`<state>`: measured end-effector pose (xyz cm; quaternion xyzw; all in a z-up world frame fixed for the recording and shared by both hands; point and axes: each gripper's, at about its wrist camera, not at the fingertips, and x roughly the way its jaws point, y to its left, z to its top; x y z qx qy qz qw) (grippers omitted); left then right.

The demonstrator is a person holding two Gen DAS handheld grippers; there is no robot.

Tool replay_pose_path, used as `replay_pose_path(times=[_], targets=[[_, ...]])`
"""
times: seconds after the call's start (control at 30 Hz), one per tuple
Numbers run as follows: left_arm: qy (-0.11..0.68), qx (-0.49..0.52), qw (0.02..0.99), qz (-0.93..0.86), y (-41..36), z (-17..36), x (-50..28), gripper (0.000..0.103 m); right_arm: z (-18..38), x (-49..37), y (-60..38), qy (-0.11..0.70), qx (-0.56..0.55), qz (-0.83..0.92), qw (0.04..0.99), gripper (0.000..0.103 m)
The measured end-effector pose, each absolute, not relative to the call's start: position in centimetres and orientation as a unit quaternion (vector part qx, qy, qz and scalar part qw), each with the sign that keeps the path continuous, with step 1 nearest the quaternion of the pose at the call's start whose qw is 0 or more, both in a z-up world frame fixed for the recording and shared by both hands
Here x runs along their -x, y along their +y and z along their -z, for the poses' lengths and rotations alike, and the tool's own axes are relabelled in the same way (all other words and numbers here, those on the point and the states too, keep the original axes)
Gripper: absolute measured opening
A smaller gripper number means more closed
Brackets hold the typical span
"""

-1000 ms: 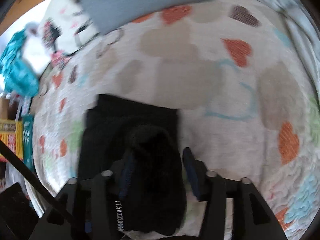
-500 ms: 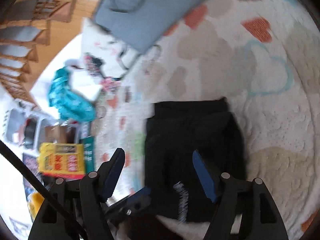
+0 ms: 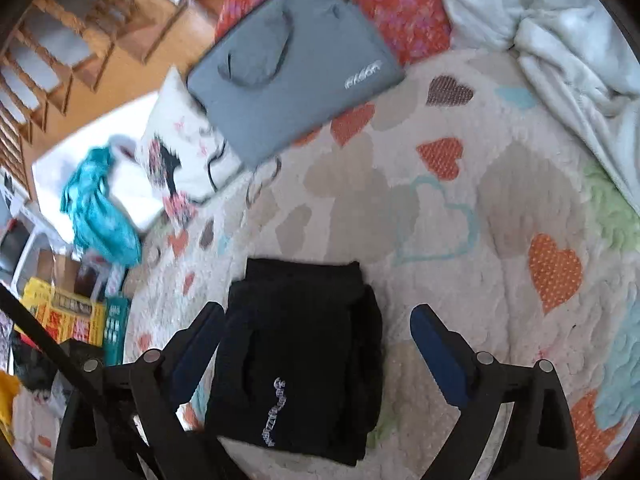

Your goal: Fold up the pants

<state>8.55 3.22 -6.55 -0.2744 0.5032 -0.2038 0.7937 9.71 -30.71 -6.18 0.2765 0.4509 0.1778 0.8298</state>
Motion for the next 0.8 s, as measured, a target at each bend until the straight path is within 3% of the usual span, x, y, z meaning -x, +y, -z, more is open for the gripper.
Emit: replay_pose_path(times=[0.1, 0.17, 0.27, 0.47, 0.57, 0.6, 0.63, 0.67, 0.77, 0.8], targets=[[0.489, 0.281, 0.796, 0.222, 2.0, 7.0, -7.9, 0.044, 6.0, -12.3, -27.4, 0.482, -0.273, -0.227, 0.801, 0.084], [0.490, 0.282, 0.791, 0.235, 1.3, 7.4, -7.8, 0.035, 5.9, -13.8, -24.7, 0.496, -0.279, -0.269, 0.777, 0.082], [0.514, 0.265, 0.785, 0.225, 0.0, 9.3, -7.8, 0.034, 6.5, -16.8, -19.6, 0.530, -0.299, -0.341, 0.717, 0.082], [0.500, 0.281, 0.786, 0.231, 0.4, 10.3, -7.5, 0.033, 13.0, -23.6, -12.3, 0.625, -0.287, -0.306, 0.658, 0.081], [0.493, 0.275, 0.790, 0.238, 0.7, 10.7, -7.6, 0.031, 14.6, -27.0, -11.3, 0.633, -0.245, -0.260, 0.686, 0.068], [0.493, 0.277, 0.788, 0.243, 0.7, 10.9, -7.6, 0.030, 14.0, -27.8, -11.5, 0.617, -0.232, -0.243, 0.711, 0.054], [0.492, 0.279, 0.788, 0.245, 0.8, 10.9, -7.6, 0.030, 13.3, -28.5, -11.7, 0.603, -0.187, -0.202, 0.749, 0.053], [0.489, 0.277, 0.789, 0.248, 0.8, 11.0, -7.6, 0.031, 12.5, -29.4, -11.9, 0.591, -0.127, -0.144, 0.783, 0.053], [0.489, 0.275, 0.785, 0.265, 1.0, 10.8, -7.6, 0.031, 10.2, -29.4, -13.3, 0.573, -0.153, -0.151, 0.791, 0.058], [0.492, 0.279, 0.779, 0.270, 1.3, 10.6, -7.6, 0.030, 9.2, -28.7, -13.9, 0.564, -0.166, -0.168, 0.792, 0.065]])
